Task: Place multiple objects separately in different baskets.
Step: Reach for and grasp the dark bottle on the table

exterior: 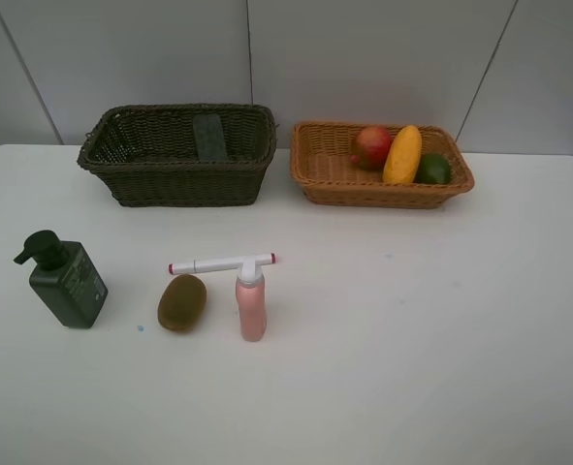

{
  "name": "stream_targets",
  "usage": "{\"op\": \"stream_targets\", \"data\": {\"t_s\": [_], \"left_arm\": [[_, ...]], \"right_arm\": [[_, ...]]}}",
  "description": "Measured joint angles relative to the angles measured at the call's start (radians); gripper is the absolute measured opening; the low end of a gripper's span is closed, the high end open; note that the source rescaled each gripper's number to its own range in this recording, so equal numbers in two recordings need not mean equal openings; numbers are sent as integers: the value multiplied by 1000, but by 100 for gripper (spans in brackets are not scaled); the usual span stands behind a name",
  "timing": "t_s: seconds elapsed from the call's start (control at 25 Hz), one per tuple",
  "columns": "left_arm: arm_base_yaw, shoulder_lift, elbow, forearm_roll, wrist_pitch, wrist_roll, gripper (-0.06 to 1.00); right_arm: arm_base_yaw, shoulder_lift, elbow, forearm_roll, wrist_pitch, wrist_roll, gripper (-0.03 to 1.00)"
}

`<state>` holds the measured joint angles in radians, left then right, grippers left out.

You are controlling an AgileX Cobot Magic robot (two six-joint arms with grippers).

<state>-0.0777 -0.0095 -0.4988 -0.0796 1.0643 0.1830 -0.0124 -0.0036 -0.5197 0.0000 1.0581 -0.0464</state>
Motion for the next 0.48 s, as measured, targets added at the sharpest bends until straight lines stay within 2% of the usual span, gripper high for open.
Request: {"op": "stream_targets", "data": {"t_s": [0.48], "left_arm": [[0, 0, 0, 0, 0, 0, 100]], "right_arm": [[0, 0, 0, 0, 0, 0, 100]]}}
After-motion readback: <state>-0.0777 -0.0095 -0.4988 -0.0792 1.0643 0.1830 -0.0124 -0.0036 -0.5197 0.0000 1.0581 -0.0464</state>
